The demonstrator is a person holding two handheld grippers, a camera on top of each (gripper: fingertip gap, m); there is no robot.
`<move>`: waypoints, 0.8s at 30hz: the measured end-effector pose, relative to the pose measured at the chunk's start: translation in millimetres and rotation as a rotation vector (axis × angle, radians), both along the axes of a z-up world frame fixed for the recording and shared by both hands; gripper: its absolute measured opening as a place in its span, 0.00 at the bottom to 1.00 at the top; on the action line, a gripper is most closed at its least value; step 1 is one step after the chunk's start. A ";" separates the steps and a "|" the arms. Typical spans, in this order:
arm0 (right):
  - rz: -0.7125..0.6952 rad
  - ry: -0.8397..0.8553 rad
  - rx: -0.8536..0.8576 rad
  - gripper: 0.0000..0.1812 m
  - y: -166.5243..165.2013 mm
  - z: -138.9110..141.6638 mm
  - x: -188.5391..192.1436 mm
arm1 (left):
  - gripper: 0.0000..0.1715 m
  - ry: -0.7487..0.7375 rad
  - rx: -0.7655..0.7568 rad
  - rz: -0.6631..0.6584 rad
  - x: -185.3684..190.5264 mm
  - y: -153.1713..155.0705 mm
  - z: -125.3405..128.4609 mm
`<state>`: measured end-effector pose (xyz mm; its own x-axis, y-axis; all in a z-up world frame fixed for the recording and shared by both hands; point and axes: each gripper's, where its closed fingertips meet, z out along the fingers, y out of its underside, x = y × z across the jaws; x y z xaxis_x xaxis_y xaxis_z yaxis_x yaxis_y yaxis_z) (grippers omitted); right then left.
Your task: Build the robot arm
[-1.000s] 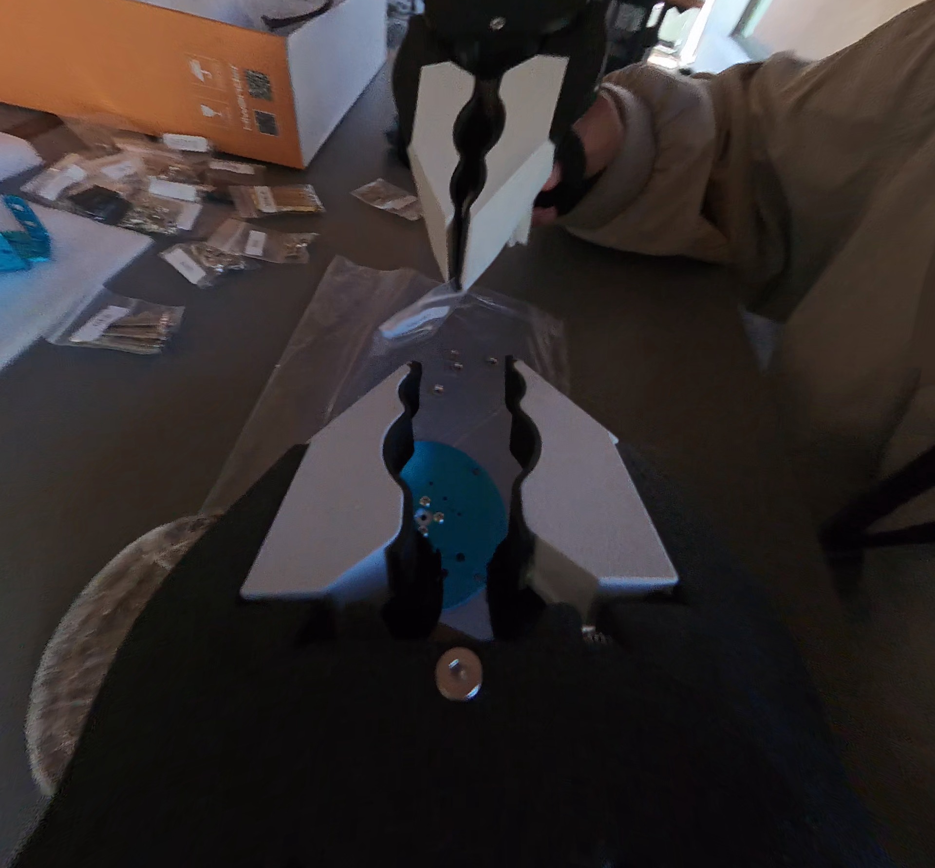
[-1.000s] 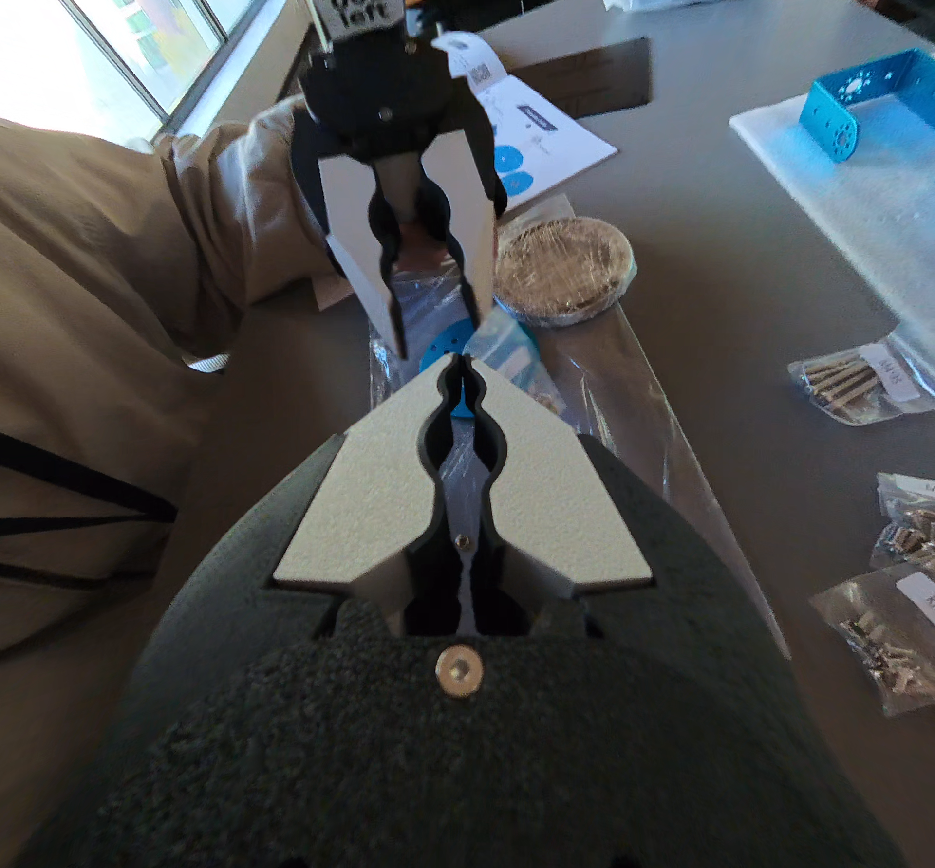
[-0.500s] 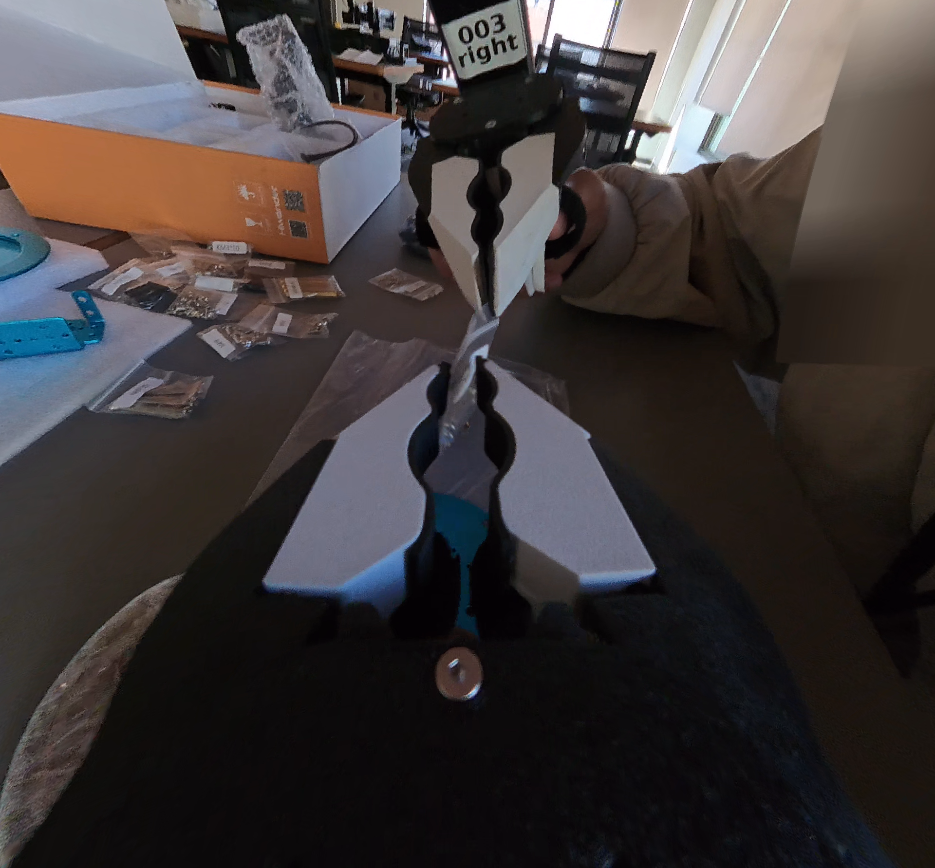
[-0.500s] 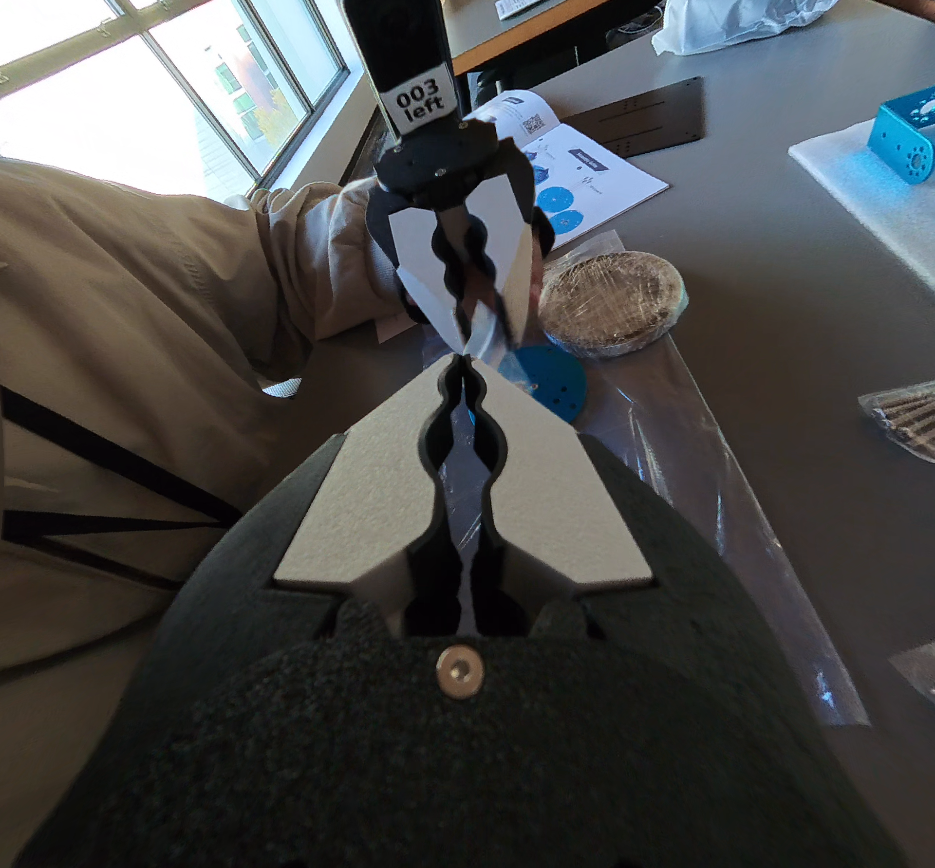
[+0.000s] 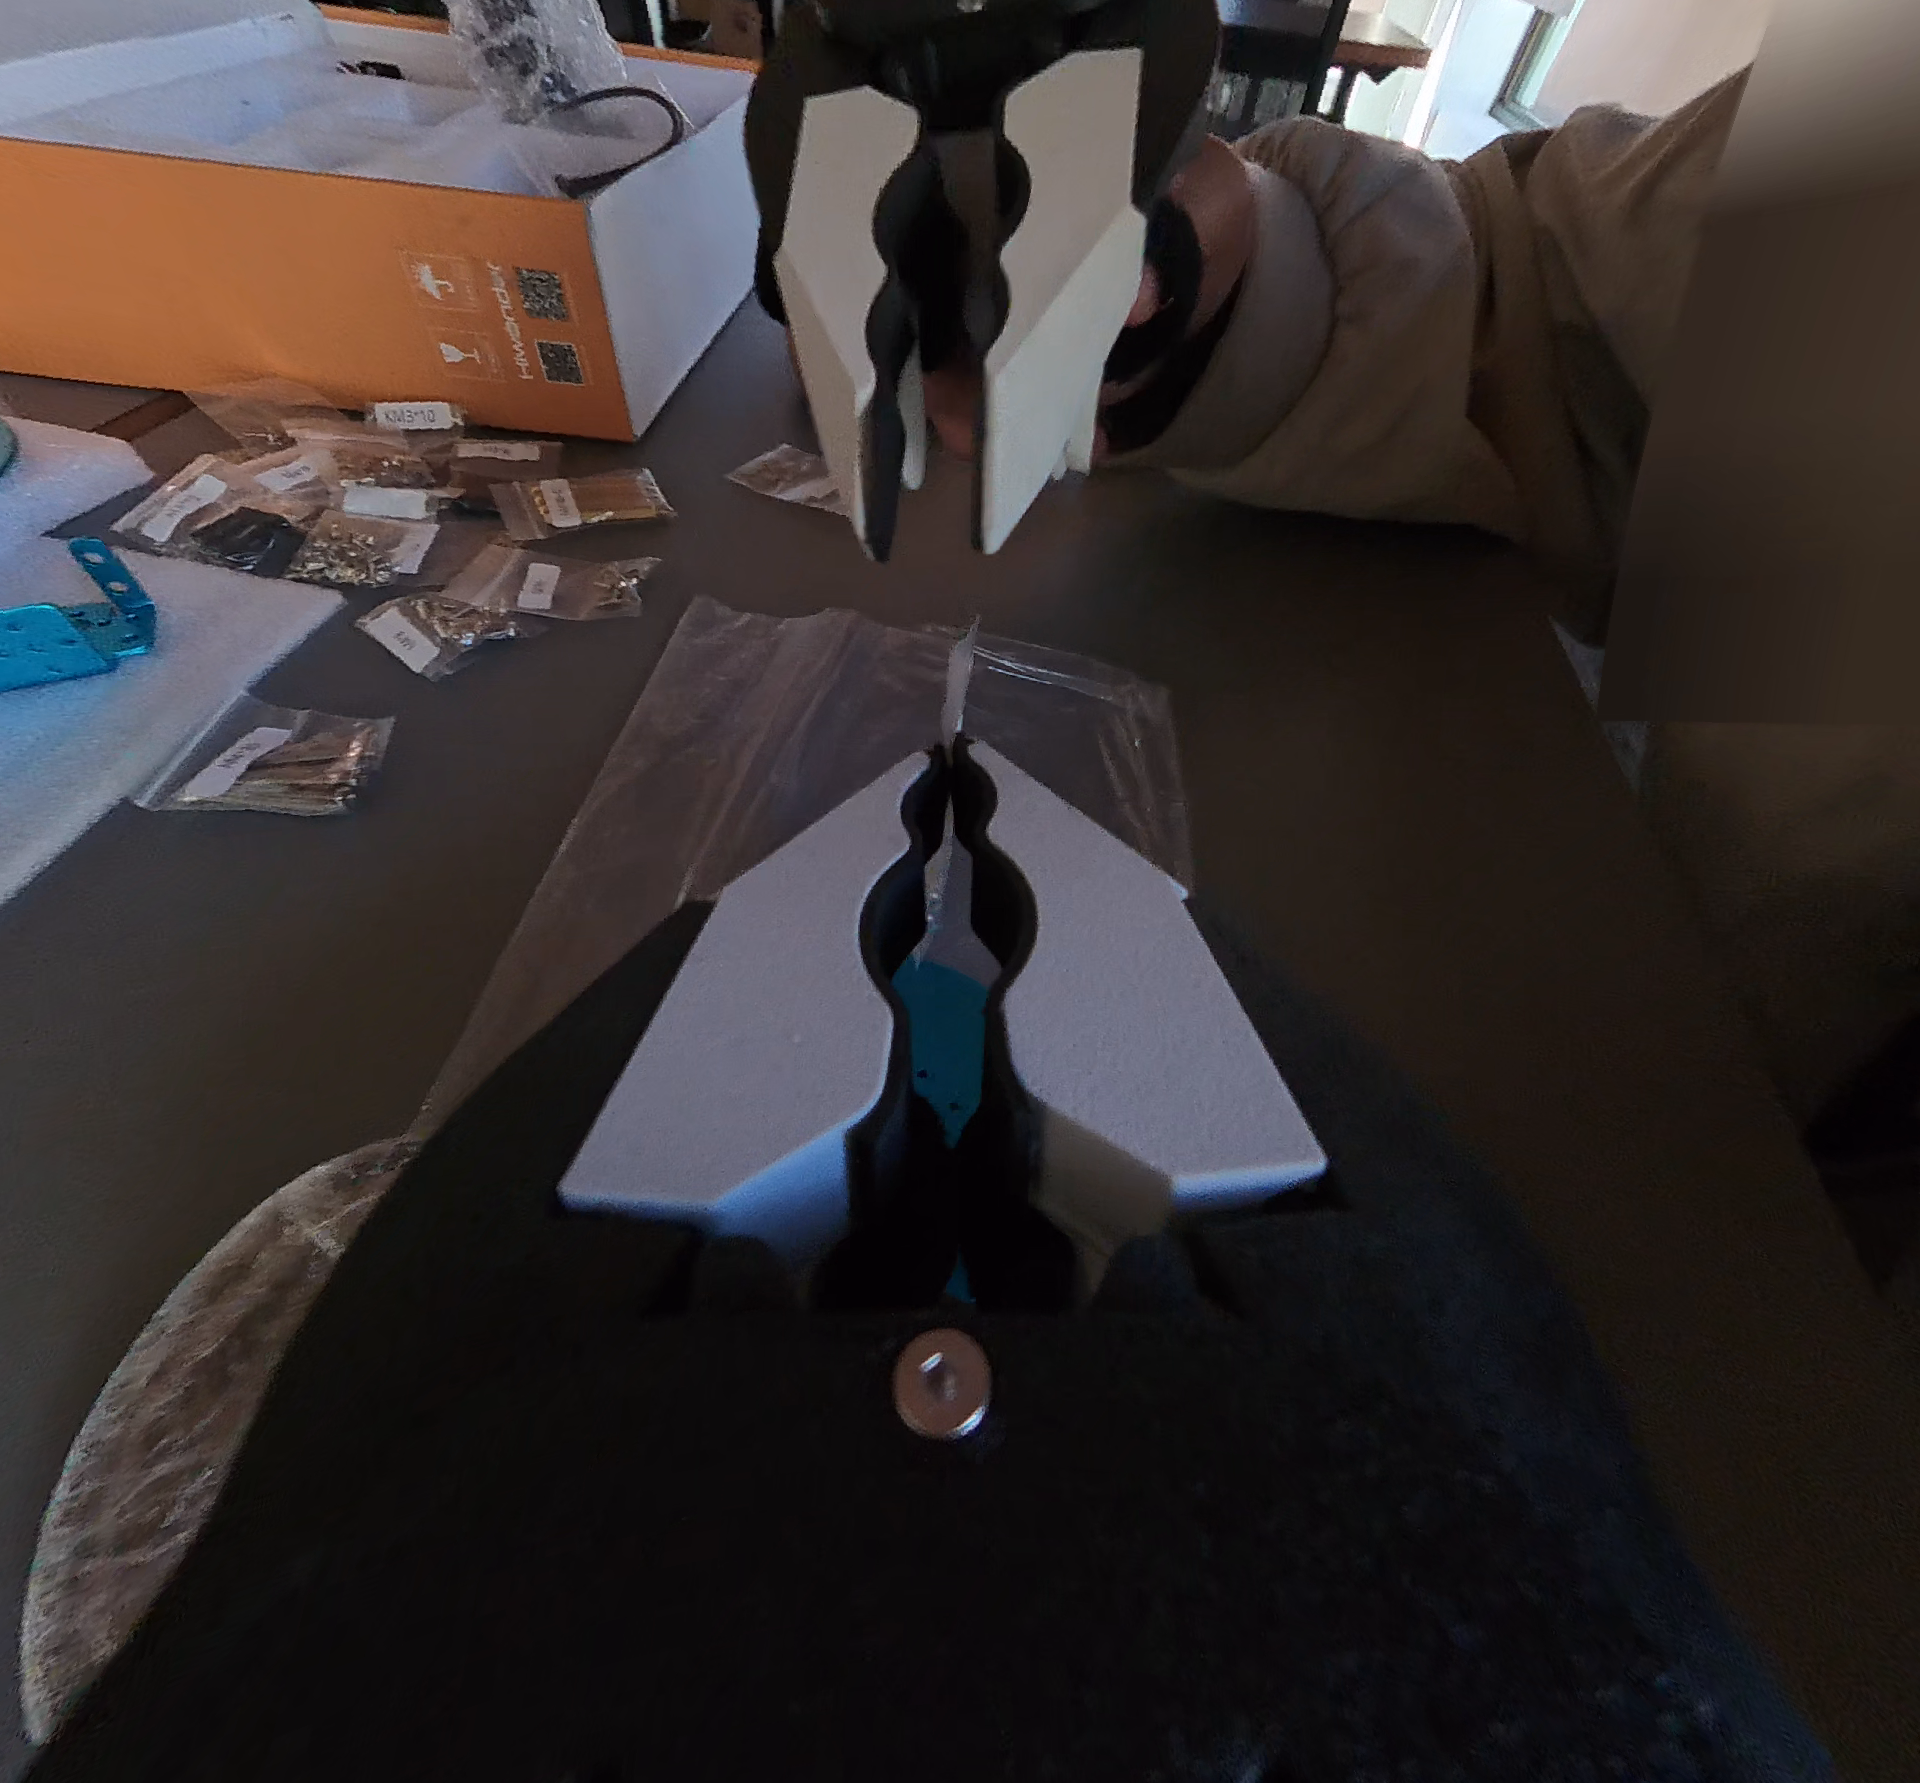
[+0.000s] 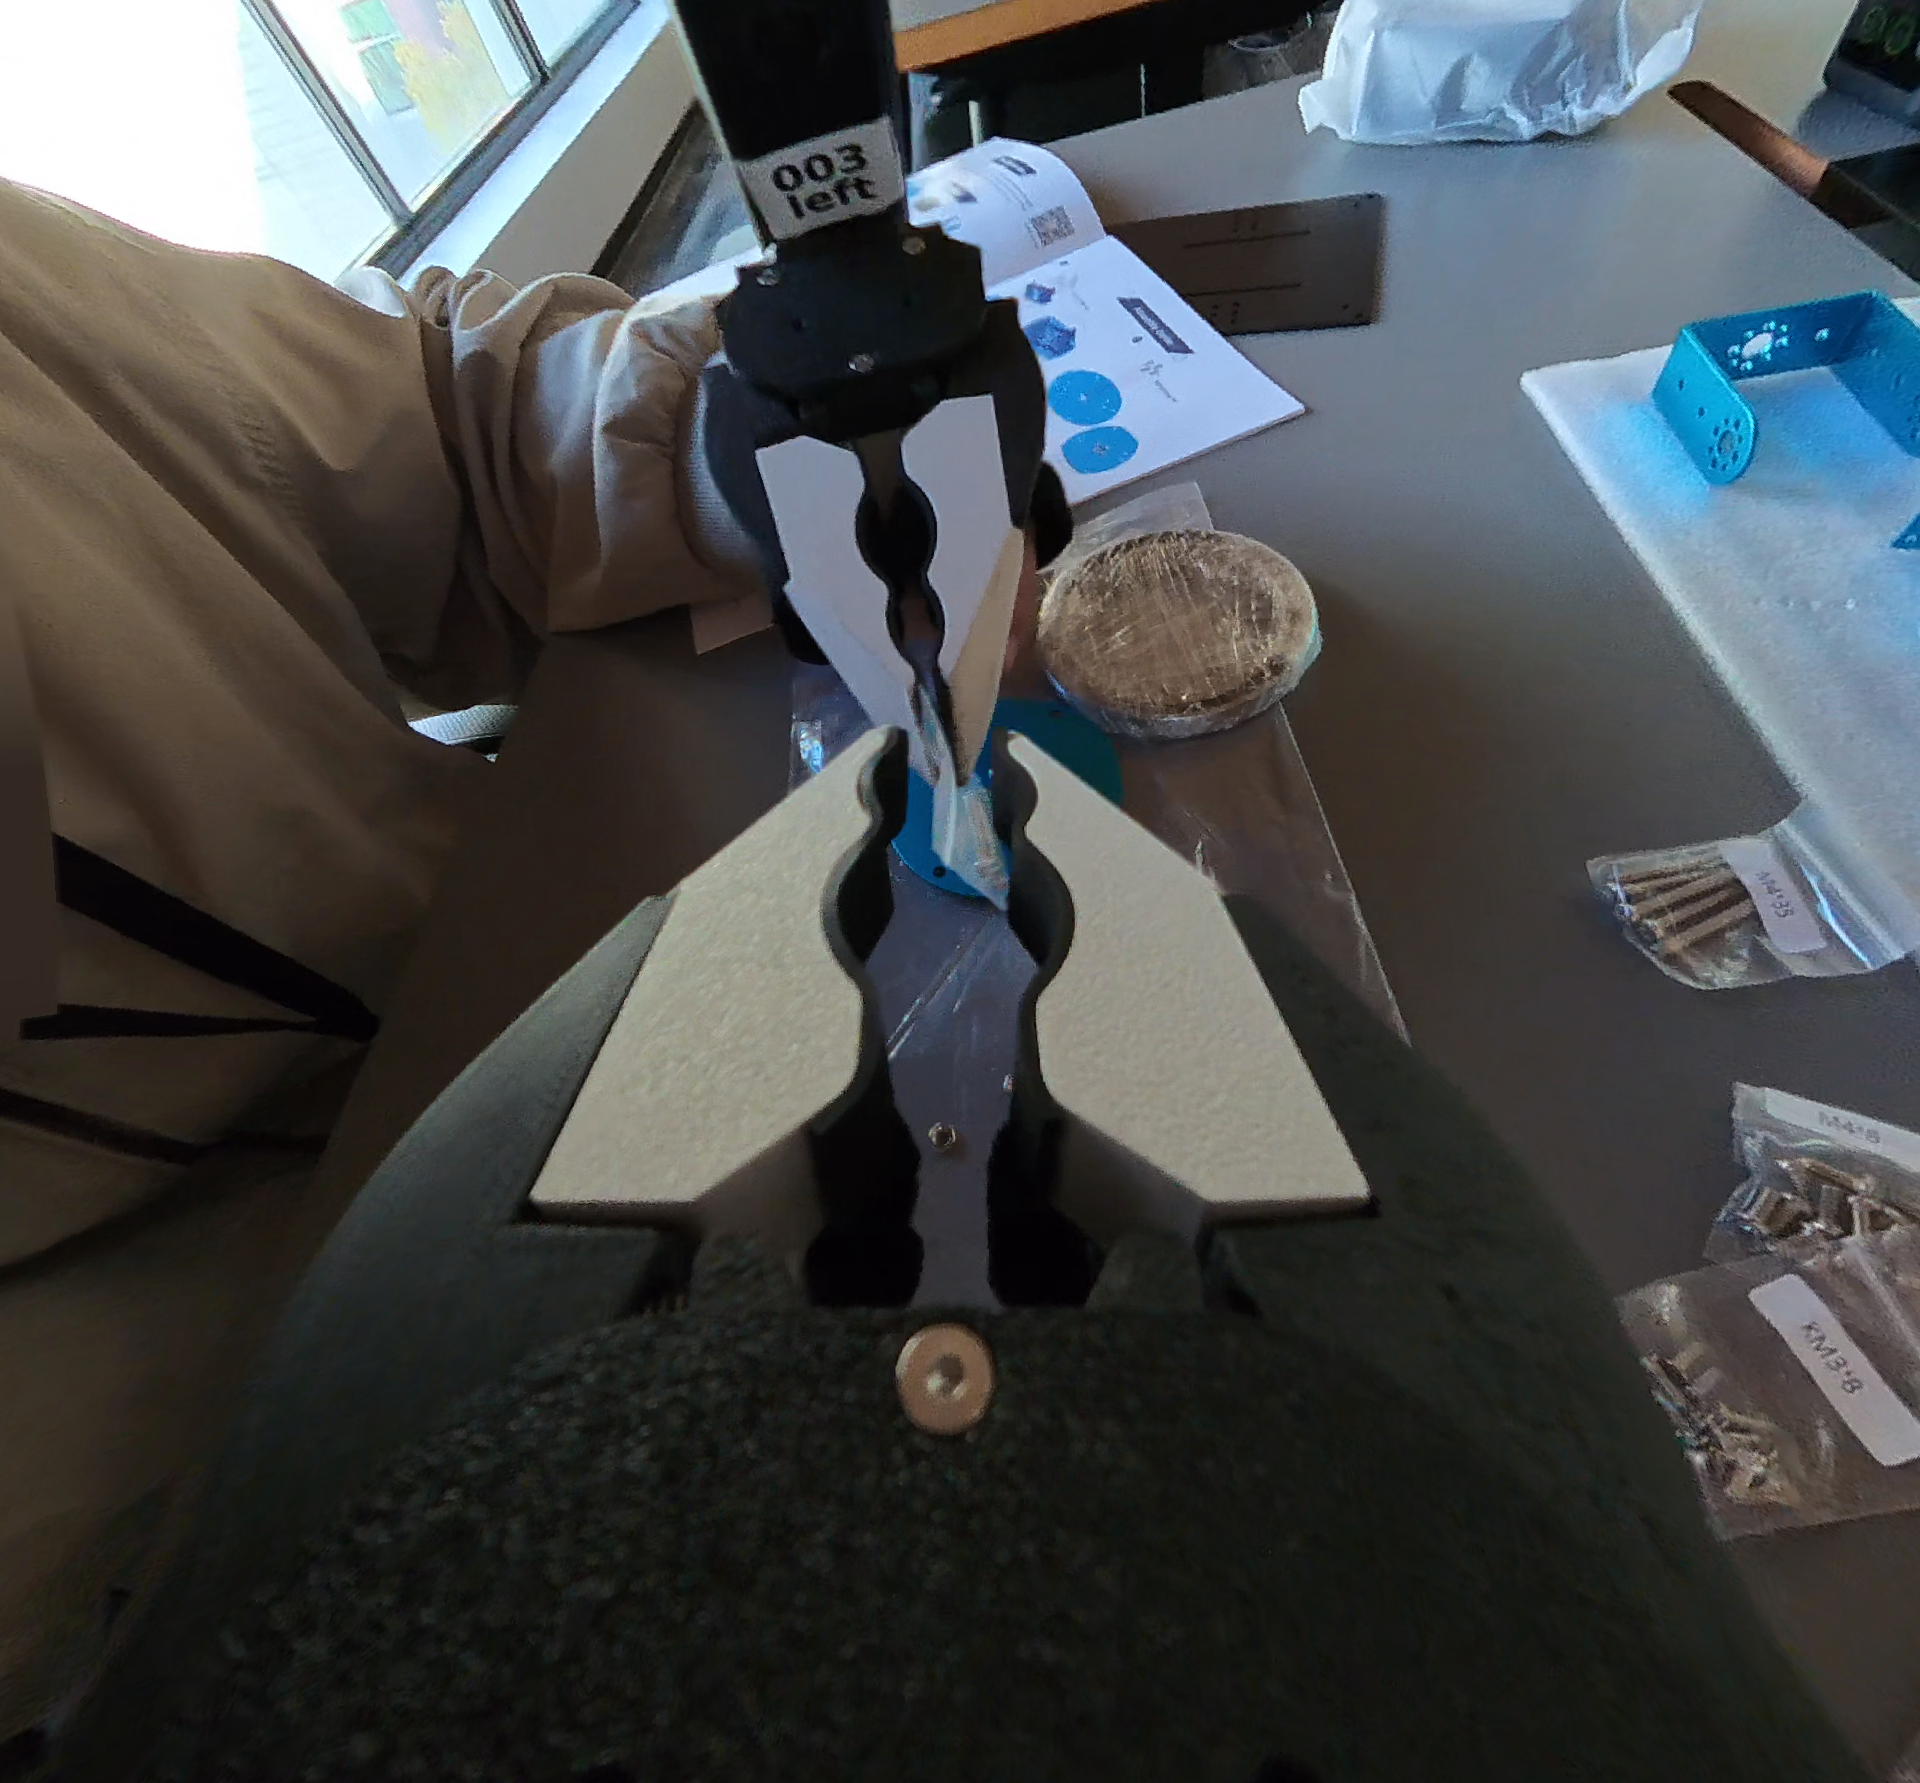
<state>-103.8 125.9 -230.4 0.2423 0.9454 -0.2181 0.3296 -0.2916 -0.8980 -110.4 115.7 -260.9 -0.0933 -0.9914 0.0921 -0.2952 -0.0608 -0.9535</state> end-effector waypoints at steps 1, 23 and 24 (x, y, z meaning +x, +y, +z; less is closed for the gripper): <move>-0.002 -0.007 0.005 0.08 0.0 -1.7 -1.1 | 0.00 0.009 0.003 -0.007 0.9 -2.4 -1.3; 0.038 -0.108 0.070 0.07 -7.6 -24.7 -9.4 | 0.00 0.026 0.028 -0.040 3.1 -11.7 -4.9; 0.046 -0.127 0.082 0.06 -8.1 -26.4 -8.9 | 0.00 0.033 0.037 -0.042 3.2 -12.4 -5.9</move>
<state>-112.6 117.8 -256.7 0.2193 0.9695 -0.1097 0.4530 -0.2007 -0.8686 -107.1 103.3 -266.7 -0.1326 -0.9894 0.0589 -0.3279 -0.0123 -0.9446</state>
